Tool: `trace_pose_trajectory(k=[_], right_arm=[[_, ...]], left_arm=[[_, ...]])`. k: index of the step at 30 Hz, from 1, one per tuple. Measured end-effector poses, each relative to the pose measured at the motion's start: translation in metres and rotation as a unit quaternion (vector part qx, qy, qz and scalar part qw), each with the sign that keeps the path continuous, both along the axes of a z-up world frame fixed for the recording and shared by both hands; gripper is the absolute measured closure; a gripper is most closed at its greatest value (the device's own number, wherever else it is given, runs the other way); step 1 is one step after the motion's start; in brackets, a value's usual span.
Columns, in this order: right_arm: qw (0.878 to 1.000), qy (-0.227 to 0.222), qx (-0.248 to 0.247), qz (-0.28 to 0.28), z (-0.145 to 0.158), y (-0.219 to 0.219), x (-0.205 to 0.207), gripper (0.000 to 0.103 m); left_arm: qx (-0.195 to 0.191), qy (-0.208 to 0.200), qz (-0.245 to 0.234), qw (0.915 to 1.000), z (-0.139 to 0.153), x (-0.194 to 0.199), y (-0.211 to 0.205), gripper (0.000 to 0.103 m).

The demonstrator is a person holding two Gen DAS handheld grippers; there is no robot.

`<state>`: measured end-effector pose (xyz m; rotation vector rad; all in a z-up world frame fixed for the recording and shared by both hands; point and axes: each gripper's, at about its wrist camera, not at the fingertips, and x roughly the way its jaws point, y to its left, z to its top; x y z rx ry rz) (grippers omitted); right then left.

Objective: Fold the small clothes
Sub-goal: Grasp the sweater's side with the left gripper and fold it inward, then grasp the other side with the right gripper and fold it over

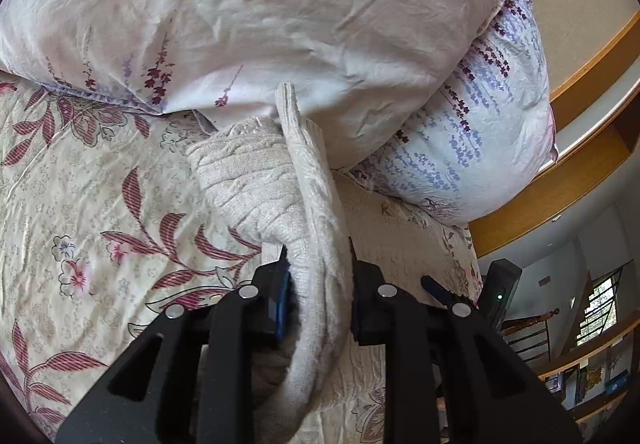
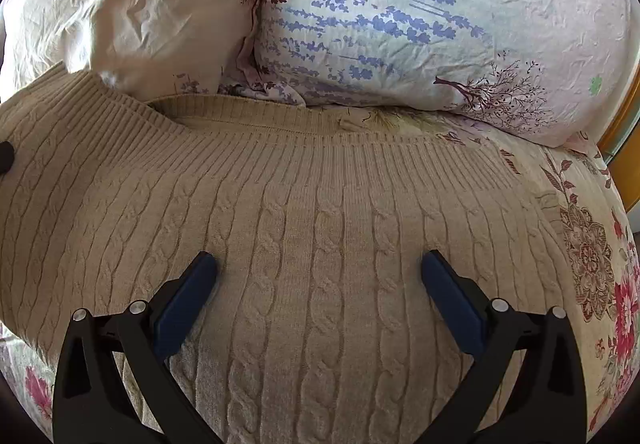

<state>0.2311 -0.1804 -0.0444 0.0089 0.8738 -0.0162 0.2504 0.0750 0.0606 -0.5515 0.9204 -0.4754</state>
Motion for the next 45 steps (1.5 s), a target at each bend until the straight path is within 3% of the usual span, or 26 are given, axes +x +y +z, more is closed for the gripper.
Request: trace_pose_trajectory(k=[6,11,20,24,25,27,29,30,34,35,36,38,40,41,45], right_arm=[[0.999,-0.022,0.022,0.007,0.008,-0.013,-0.01,0.001],[0.993,-0.075,0.078,-0.049,0.034,-0.059,-0.024,0.001],[0.975,-0.084,0.19,-0.074,0.038,-0.115,-0.027,0.001],[0.967,-0.084,0.234,-0.061,0.037,-0.122,-0.027,0.001],[0.964,-0.079,0.247,-0.06,0.035,-0.123,-0.028,0.001],[0.96,-0.068,0.267,-0.051,0.031,-0.126,-0.025,0.001],[0.958,-0.06,0.279,-0.04,0.029,-0.126,-0.023,0.001],[0.956,-0.057,0.286,-0.035,0.028,-0.126,-0.022,0.001],[0.94,-0.032,0.34,-0.004,0.016,-0.127,-0.015,0.007],[0.935,-0.023,0.353,0.007,0.014,-0.126,-0.012,0.01],[0.932,-0.018,0.362,0.016,0.013,-0.124,-0.011,0.012],[0.925,-0.009,0.378,0.039,0.012,-0.118,-0.01,0.019],[0.914,0.011,0.401,0.065,0.007,-0.11,-0.006,0.029],[0.914,0.02,0.399,0.073,0.005,-0.105,-0.004,0.031],[0.928,0.029,0.36,0.086,0.005,-0.089,-0.004,0.037]], left_arm=[[-0.044,0.005,-0.003,0.999,0.005,0.002,-0.023,0.082],[-0.083,0.003,-0.013,0.9965,0.007,0.004,-0.05,0.085],[-0.136,0.02,-0.027,0.9901,-0.012,0.01,-0.1,0.085],[-0.135,0.037,-0.05,0.9889,-0.031,0.009,-0.13,0.083],[-0.134,0.043,-0.062,0.9881,-0.036,0.009,-0.136,0.078],[-0.169,0.059,-0.118,0.9767,-0.042,0.01,-0.151,0.078],[-0.2,0.084,-0.171,0.9612,-0.044,0.008,-0.163,0.067],[-0.194,0.078,-0.173,0.9625,-0.041,0.004,-0.163,0.066],[-0.138,0.005,-0.144,0.9799,-0.016,-0.016,-0.136,0.038],[-0.112,-0.015,-0.124,0.9859,-0.009,-0.022,-0.124,0.028],[-0.081,-0.036,-0.101,0.991,-0.003,-0.027,-0.113,0.024],[-0.016,-0.08,-0.054,0.9952,0.006,-0.039,-0.089,0.012],[0.024,-0.106,-0.011,0.994,0.004,-0.044,-0.064,0.009],[0.033,-0.112,0.0,0.9931,0.001,-0.044,-0.053,0.009],[0.043,-0.083,0.014,0.9955,-0.025,-0.03,-0.039,0.009]])
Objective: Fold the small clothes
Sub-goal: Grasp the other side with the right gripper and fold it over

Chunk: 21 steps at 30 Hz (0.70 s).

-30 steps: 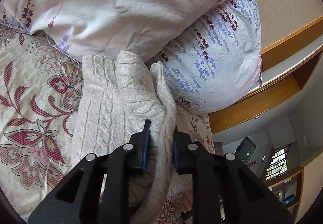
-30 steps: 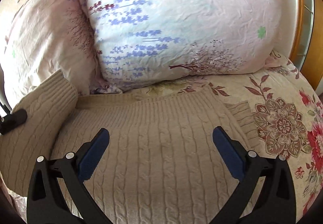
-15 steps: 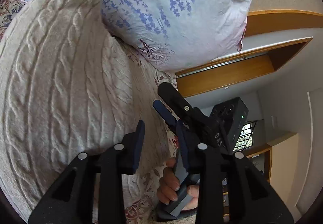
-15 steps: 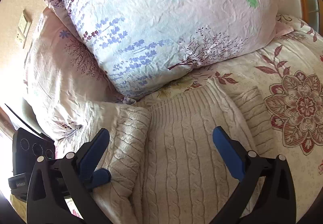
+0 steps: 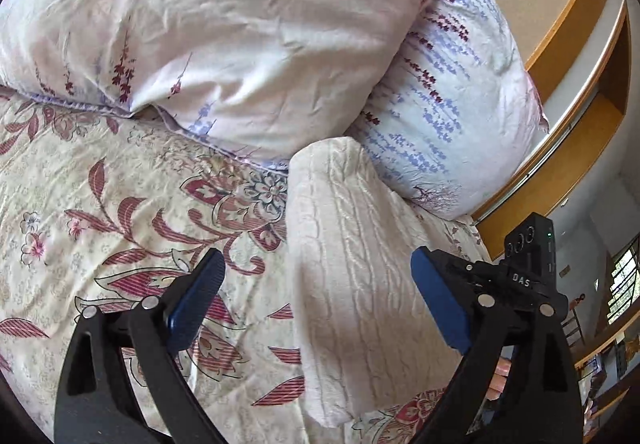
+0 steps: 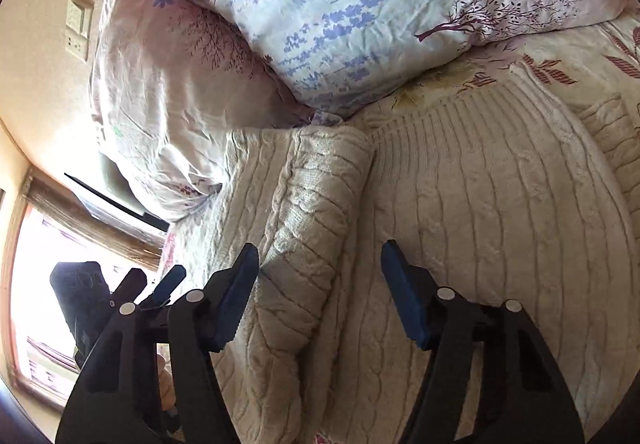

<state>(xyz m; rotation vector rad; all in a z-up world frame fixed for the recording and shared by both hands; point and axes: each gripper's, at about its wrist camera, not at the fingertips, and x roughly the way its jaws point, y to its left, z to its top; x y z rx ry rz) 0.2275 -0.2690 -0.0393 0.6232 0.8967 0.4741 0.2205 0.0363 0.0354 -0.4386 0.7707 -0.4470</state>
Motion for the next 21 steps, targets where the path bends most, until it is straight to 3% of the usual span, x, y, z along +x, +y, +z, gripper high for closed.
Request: trace_pose_trajectory(k=[2,3,7,12,15,21], right_arm=[[1.0,0.002,0.012,0.02,-0.001,0.005,0.001,0.047],[0.999,0.006,0.018,0.031,-0.003,0.008,0.001,0.058],[0.999,0.016,0.018,0.036,-0.007,0.01,0.003,0.058],[0.992,0.033,0.115,0.037,-0.02,0.002,0.011,0.059],[0.989,0.039,0.142,0.028,-0.028,0.004,0.014,0.083],[0.997,-0.045,0.057,-0.002,0.024,0.02,-0.001,0.087]], left_arm=[[0.03,0.015,-0.008,0.9994,-0.005,0.003,-0.006,0.009],[0.043,0.013,-0.014,0.9989,-0.006,0.001,-0.009,0.009],[0.09,-0.019,-0.02,0.9956,0.0,-0.011,-0.022,0.009],[0.077,-0.01,-0.028,0.9966,-0.001,-0.011,-0.024,0.008],[0.058,-0.005,-0.022,0.9981,-0.002,-0.011,-0.018,0.008],[0.019,0.0,0.0,0.9998,0.0,-0.009,0.001,0.008]])
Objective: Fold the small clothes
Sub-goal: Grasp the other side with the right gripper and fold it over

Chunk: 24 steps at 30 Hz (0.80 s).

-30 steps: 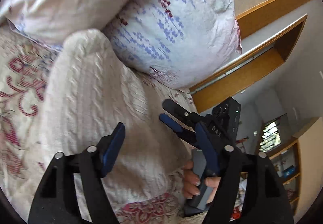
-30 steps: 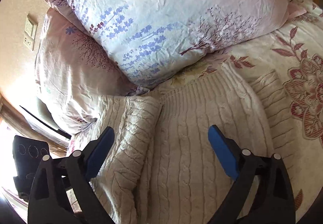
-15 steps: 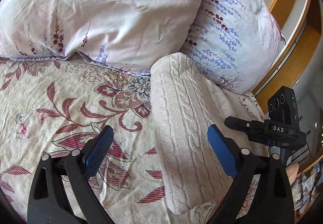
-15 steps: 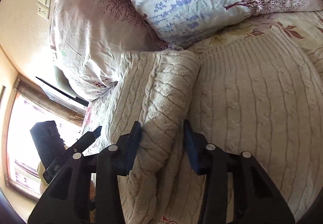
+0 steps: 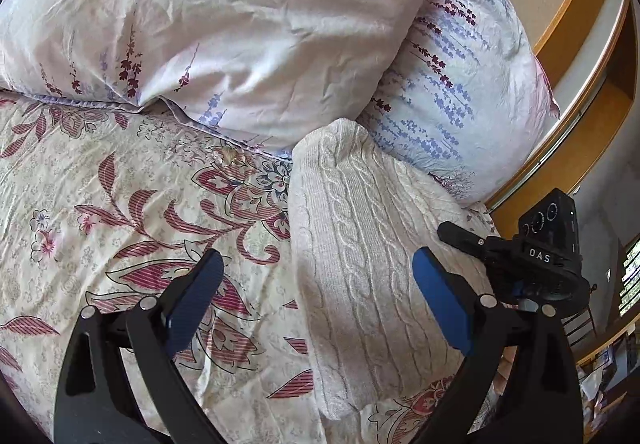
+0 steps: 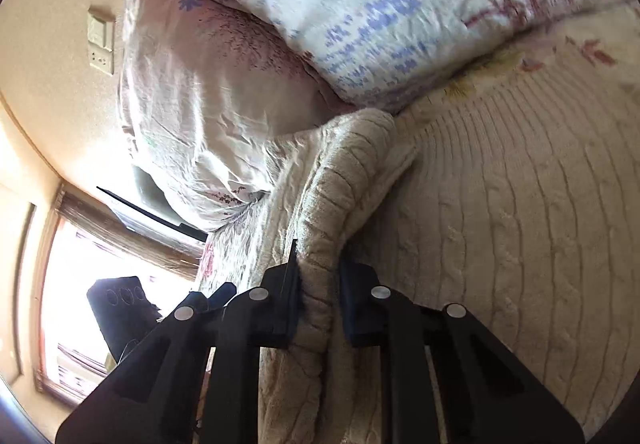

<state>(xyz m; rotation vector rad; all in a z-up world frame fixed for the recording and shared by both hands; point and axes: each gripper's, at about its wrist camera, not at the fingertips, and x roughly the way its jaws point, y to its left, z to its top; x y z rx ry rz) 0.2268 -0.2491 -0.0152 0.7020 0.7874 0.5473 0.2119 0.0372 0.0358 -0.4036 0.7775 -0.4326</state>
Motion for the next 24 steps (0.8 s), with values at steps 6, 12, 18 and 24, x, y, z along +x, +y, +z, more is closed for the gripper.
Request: trace_pose_trajectory(k=[6,12,18,24], right_arm=[[0.991,-0.071,-0.1,-0.052,0.067,-0.005,-0.014,0.088],[0.975,-0.051,-0.148,-0.156,0.058,-0.084,-0.041,0.088],[0.972,0.072,-0.115,-0.19,-0.025,-0.129,-0.041,0.088],[0.975,0.009,-0.128,-0.183,0.0,-0.118,-0.045,0.088]], left_arm=[[-0.004,0.004,0.0,1.0,0.0,0.001,0.003,0.008],[0.002,0.001,-0.015,0.9999,0.0,-0.002,-0.005,0.007],[0.014,-0.008,-0.052,0.9985,0.002,-0.007,-0.02,0.007],[0.054,-0.041,-0.092,0.9934,0.007,-0.018,-0.043,0.007]])
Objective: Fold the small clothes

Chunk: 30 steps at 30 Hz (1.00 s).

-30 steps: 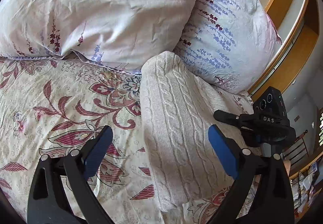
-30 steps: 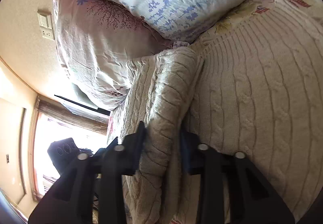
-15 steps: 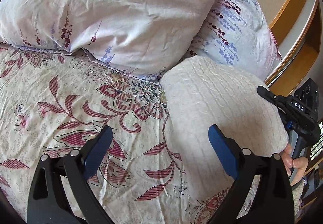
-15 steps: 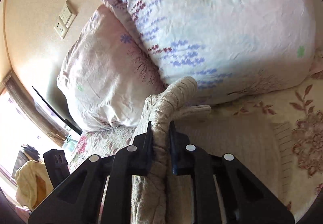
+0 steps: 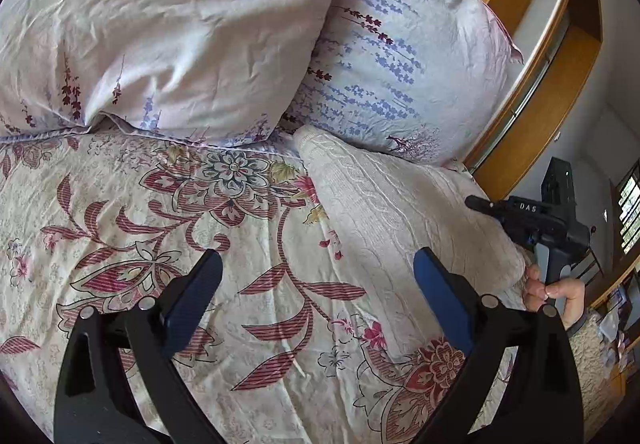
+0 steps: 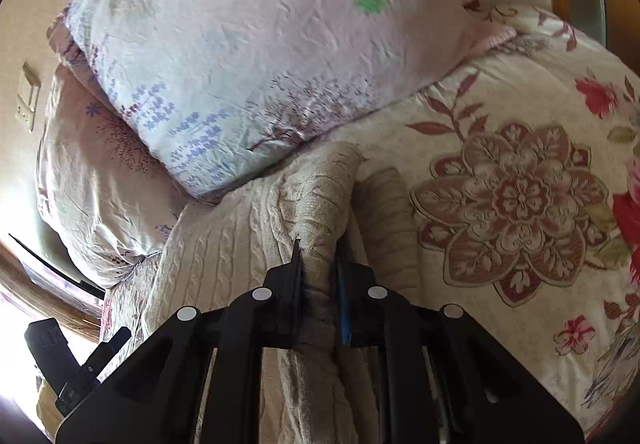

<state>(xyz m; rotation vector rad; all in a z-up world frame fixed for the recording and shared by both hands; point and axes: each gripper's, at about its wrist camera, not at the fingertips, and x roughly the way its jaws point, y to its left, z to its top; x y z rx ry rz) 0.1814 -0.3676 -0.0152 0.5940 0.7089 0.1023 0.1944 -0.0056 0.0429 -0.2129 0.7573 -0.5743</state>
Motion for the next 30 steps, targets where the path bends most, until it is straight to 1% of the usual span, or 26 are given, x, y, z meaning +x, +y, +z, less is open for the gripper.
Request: trace_pose_trajectory(k=[1,2,3,4,6,7,8,10,12,14,17,19,21,23,26,30], right_arm=[[1.0,-0.018,-0.008,0.004,0.007,0.003,-0.002,0.088],[1.0,-0.025,-0.016,0.003,0.011,0.006,-0.003,0.088],[1.0,-0.018,-0.023,0.0,0.01,0.006,-0.002,0.088],[1.0,-0.001,-0.027,-0.005,0.005,0.003,-0.002,0.088],[0.998,0.051,-0.026,-0.02,-0.019,-0.002,0.006,0.088],[0.998,0.065,-0.011,-0.024,-0.031,-0.007,0.006,0.088],[0.998,0.06,0.011,-0.028,-0.035,-0.013,0.005,0.088],[0.997,0.06,0.031,-0.032,-0.034,-0.017,0.003,0.088],[0.997,0.063,0.024,-0.029,-0.029,-0.015,0.004,0.087],[0.998,0.06,0.024,-0.026,-0.023,-0.015,-0.001,0.085],[0.997,0.051,0.045,-0.028,-0.018,-0.018,-0.019,0.076],[0.997,0.046,0.053,-0.028,-0.018,-0.021,-0.034,0.065],[0.998,0.041,0.05,-0.025,-0.017,-0.02,-0.051,0.058],[0.998,0.036,0.044,-0.018,-0.016,-0.018,-0.067,0.056],[0.999,0.032,0.032,-0.013,-0.015,-0.017,-0.084,0.056],[0.999,0.034,0.028,-0.008,-0.016,-0.014,-0.091,0.056]], left_arm=[[0.008,-0.008,-0.005,0.9999,0.001,-0.003,-0.003,0.007],[0.016,-0.017,-0.01,0.9997,0.002,-0.005,-0.006,0.006],[0.021,-0.022,-0.014,0.9994,0.002,-0.007,-0.009,0.006],[0.026,-0.025,-0.017,0.9992,0.002,-0.008,-0.011,0.004],[0.038,-0.031,-0.018,0.9986,0.002,-0.01,-0.014,0.002],[0.043,-0.033,-0.019,0.9983,0.002,-0.011,-0.016,0.002],[0.047,-0.033,-0.019,0.9981,0.003,-0.011,-0.017,0.002],[0.06,-0.04,-0.018,0.9972,0.003,-0.013,-0.02,0.002],[0.078,-0.049,-0.014,0.9956,0.003,-0.014,-0.023,0.002],[0.088,-0.049,-0.015,0.9948,0.003,-0.014,-0.025,0.002],[0.089,-0.046,-0.022,0.9948,0.002,-0.014,-0.026,0.002],[0.086,-0.047,-0.032,0.9946,0.003,-0.015,-0.027,0.002],[0.082,-0.051,-0.055,0.9938,0.006,-0.022,-0.029,0.002],[0.087,-0.06,-0.075,0.9916,0.01,-0.034,-0.033,0.002],[0.115,-0.083,-0.094,0.9854,0.01,-0.056,-0.044,0.002],[0.181,-0.09,-0.088,0.9754,-0.002,-0.068,-0.067,0.002]])
